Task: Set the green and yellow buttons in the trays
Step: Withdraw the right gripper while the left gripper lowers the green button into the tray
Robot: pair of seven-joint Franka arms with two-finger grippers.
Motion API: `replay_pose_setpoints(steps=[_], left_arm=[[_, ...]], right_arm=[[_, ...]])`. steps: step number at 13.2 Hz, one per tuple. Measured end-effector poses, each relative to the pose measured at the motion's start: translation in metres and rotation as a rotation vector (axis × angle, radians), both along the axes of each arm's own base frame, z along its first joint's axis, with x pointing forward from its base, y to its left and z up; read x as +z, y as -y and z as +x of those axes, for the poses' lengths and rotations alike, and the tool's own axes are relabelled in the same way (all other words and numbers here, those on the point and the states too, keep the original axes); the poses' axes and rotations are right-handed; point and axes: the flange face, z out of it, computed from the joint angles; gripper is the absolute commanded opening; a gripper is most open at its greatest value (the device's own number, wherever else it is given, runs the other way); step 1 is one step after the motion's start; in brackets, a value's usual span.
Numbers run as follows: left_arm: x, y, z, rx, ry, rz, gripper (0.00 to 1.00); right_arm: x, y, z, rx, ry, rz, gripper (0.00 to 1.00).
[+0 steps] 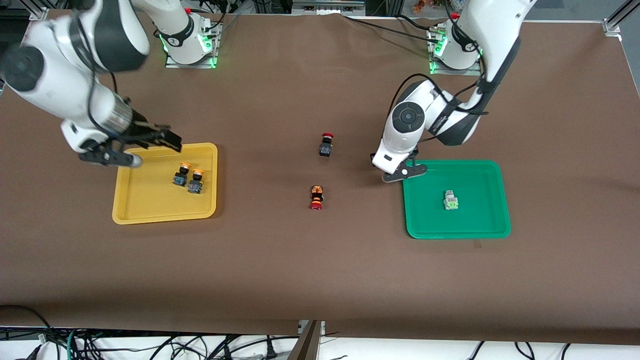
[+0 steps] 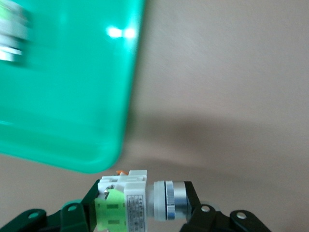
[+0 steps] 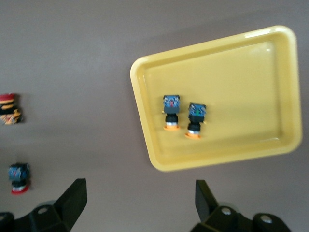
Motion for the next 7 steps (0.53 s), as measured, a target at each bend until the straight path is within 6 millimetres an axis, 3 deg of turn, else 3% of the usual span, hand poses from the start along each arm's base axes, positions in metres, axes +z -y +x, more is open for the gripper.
replay_pose_setpoints(steps=[2,3,5,7], left_arm=[[0.045,-0.025,0.024,-0.051,-0.062,0.050,0.20],[0.052,-0.052,0.039,-0.081,-0.077,0.038,0.21],[0.042,-0.124,0.071,-0.132,-0.091,-0.014,0.21],[0.019,-0.180,0.089,-0.174,-0.105,-0.061,0.21]], right_arm=[[0.037,0.008,-0.016,0.029,-0.004,-0.004,0.99],[0.058,0.012,-0.019,0.034,-0.005,-0.010,0.99],[0.095,0.017,-0.020,0.048,0.006,-0.029,0.99],[0.111,0.022,-0.018,0.061,0.017,-0.045,1.00]])
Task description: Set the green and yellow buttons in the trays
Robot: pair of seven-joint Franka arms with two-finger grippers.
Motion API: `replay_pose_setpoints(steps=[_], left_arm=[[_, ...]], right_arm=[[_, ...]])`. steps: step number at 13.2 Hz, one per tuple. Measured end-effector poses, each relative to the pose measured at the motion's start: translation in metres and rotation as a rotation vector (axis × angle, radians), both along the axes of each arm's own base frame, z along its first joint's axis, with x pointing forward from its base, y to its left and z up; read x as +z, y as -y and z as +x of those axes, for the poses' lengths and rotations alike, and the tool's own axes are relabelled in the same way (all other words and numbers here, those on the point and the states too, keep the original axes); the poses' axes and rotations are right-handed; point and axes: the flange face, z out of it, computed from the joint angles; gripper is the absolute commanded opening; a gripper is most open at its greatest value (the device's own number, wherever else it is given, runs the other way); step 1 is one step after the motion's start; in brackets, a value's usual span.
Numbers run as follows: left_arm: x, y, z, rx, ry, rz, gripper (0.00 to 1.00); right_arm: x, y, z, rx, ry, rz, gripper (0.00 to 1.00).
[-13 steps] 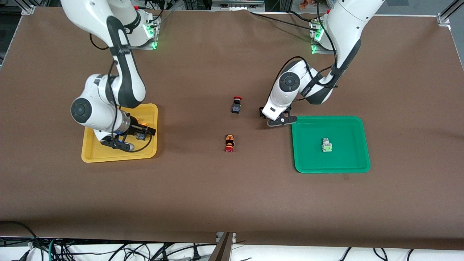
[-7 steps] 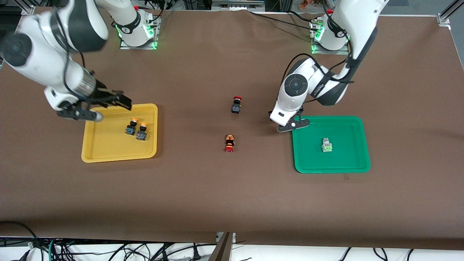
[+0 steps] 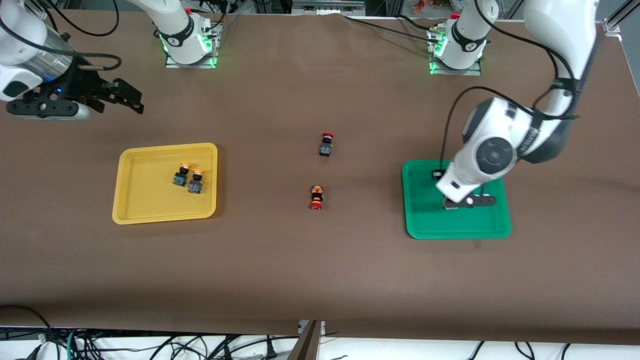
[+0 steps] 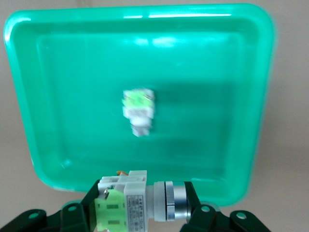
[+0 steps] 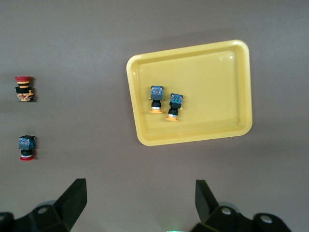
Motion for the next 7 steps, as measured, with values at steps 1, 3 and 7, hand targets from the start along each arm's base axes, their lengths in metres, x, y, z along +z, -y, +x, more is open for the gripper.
replay_pose_setpoints(steps=[1,3,7], left_arm=[[-0.010,-0.020,0.004,-0.020,-0.012,-0.018,0.31],[-0.024,-0.054,0.011,-0.060,-0.018,-0.054,1.00],[-0.018,-0.075,0.016,-0.085,0.004,-0.077,1.00]], right_arm=[[0.000,0.005,0.003,0.009,0.000,-0.005,0.99],[-0.007,0.017,0.009,0.019,-0.008,-0.008,0.99],[-0.009,0.012,0.013,0.035,-0.009,-0.008,1.00]])
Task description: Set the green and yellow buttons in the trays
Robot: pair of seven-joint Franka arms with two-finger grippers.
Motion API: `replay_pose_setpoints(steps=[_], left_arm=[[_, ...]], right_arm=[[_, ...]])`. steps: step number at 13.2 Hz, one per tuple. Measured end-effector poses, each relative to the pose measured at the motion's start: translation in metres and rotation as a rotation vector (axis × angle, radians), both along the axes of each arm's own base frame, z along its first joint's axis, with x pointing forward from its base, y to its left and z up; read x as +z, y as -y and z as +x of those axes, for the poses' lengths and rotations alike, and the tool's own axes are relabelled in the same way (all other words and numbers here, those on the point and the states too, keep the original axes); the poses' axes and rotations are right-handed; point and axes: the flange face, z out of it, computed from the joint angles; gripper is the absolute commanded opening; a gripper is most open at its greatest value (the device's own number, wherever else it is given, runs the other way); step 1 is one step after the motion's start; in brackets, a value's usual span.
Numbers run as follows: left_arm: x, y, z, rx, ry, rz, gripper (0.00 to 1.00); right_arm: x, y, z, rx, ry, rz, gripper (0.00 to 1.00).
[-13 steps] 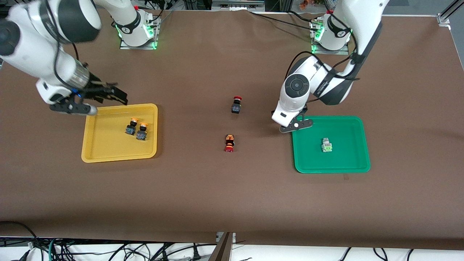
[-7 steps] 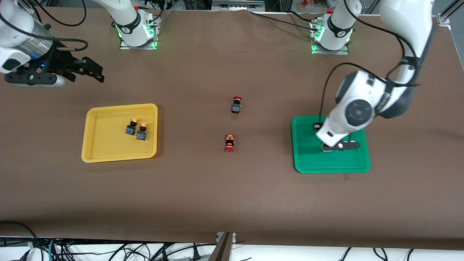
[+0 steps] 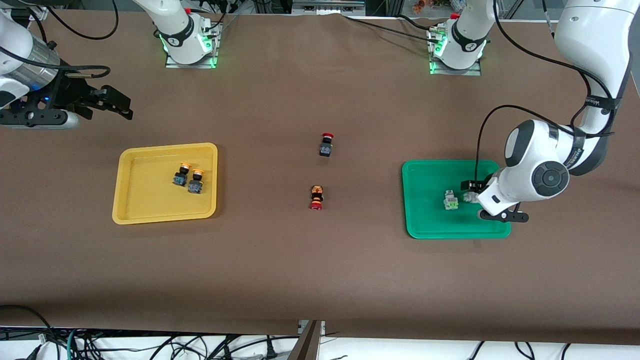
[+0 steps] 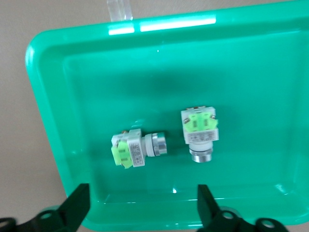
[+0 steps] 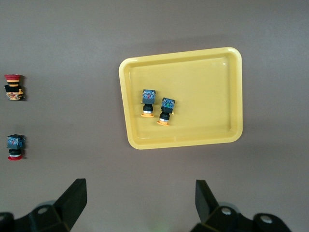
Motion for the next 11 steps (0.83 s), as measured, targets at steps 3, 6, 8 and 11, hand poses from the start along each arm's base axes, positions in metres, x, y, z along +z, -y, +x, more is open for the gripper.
replay_pose_setpoints(steps=[3,6,8,11], left_arm=[[0.076,0.014,0.011,-0.017,0.037,0.022,1.00],[0.187,0.009,0.020,0.013,0.065,0.052,1.00],[0.244,0.009,0.012,0.044,0.119,0.031,1.00],[0.303,-0.006,-0.020,0.127,0.182,0.012,1.00]], right_arm=[[0.001,-0.001,0.001,0.001,0.002,-0.001,1.00],[-0.005,-0.001,0.004,0.001,-0.008,-0.002,1.00],[-0.007,-0.002,0.005,0.006,-0.012,-0.003,1.00],[-0.005,-0.003,0.006,0.015,-0.006,-0.004,1.00]])
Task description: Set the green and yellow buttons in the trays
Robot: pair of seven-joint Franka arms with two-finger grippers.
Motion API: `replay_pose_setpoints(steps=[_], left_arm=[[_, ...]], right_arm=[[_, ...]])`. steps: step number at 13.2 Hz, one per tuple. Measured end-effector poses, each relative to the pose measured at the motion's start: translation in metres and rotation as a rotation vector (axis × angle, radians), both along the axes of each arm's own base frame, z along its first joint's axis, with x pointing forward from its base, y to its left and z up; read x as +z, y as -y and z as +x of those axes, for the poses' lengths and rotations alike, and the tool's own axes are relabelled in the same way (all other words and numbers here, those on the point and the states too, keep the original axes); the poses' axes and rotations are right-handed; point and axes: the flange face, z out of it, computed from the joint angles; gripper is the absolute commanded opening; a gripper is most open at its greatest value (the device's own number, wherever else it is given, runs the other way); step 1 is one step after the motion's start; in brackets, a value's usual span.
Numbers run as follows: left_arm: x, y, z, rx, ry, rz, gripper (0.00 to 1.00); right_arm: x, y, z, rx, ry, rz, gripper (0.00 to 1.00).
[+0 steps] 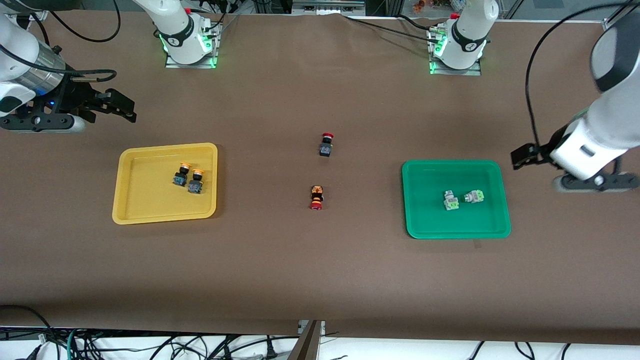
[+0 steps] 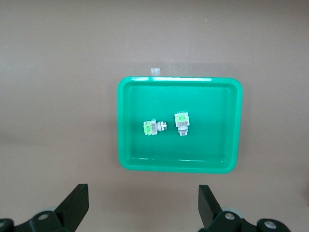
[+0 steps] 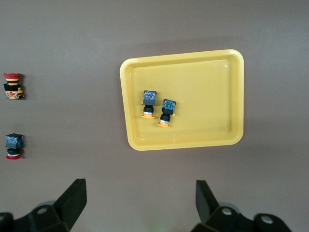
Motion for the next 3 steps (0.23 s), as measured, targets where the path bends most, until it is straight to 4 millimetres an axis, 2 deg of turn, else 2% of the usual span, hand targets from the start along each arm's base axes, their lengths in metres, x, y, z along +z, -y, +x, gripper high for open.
replay_pose_setpoints(steps=[2,3], left_arm=[[0.022,-0.012,-0.027,0.029,0.023,-0.008,1.00],[0.023,-0.013,-0.036,0.031,0.021,-0.008,1.00]], right_arm=[[0.001,0.000,0.000,0.001,0.003,0.000,1.00],[0.003,0.000,0.001,0.002,0.008,0.001,1.00]])
